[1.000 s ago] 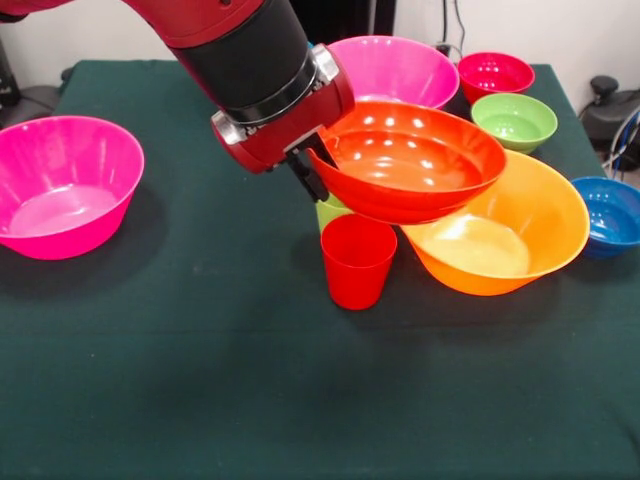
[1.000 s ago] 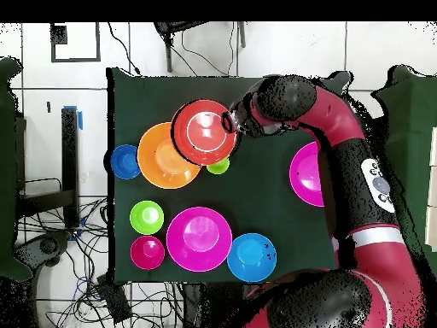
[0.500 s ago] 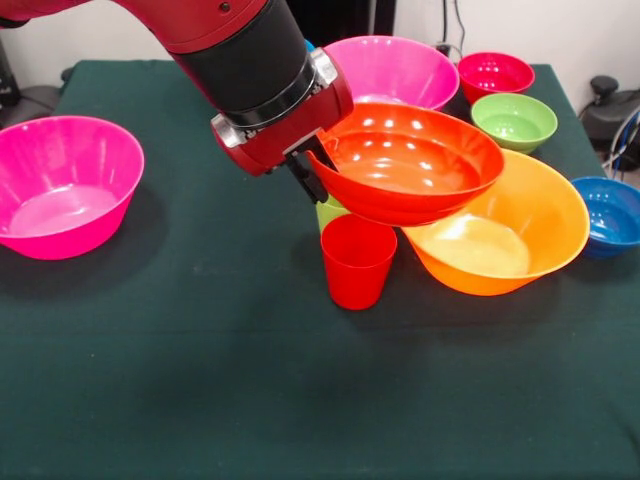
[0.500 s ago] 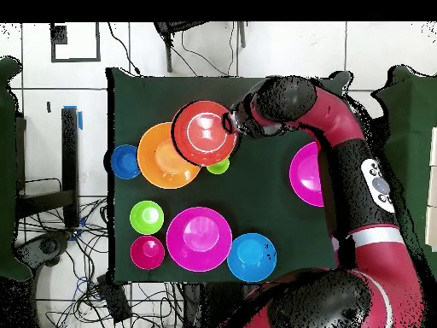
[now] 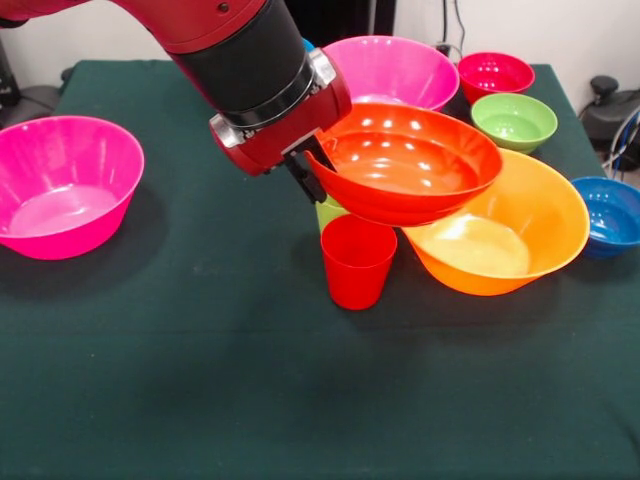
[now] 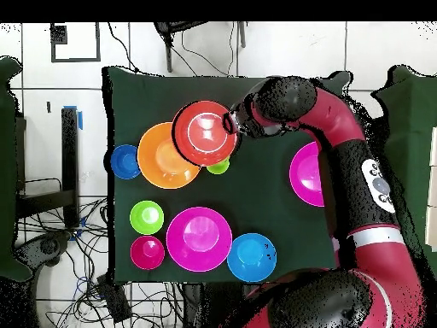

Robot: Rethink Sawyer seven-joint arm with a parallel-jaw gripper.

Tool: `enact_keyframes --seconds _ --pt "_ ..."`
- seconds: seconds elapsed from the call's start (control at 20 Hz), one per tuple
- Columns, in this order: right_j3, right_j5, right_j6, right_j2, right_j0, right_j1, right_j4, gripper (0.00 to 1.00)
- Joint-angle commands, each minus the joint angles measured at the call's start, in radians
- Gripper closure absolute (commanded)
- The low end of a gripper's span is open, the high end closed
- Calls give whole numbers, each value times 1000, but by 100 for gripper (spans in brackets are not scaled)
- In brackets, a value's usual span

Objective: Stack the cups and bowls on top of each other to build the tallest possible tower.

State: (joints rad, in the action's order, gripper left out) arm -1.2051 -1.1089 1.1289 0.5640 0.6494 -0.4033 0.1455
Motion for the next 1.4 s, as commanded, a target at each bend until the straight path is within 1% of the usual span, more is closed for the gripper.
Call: enact_keyframes --seconds 0.05,0.6,1.4 --pt "-52 -15 48 -47 -4 5 36 100" --pt "-95 17 52 -39 9 4 32 100" --pt "-150 132 41 -10 35 12 35 100"
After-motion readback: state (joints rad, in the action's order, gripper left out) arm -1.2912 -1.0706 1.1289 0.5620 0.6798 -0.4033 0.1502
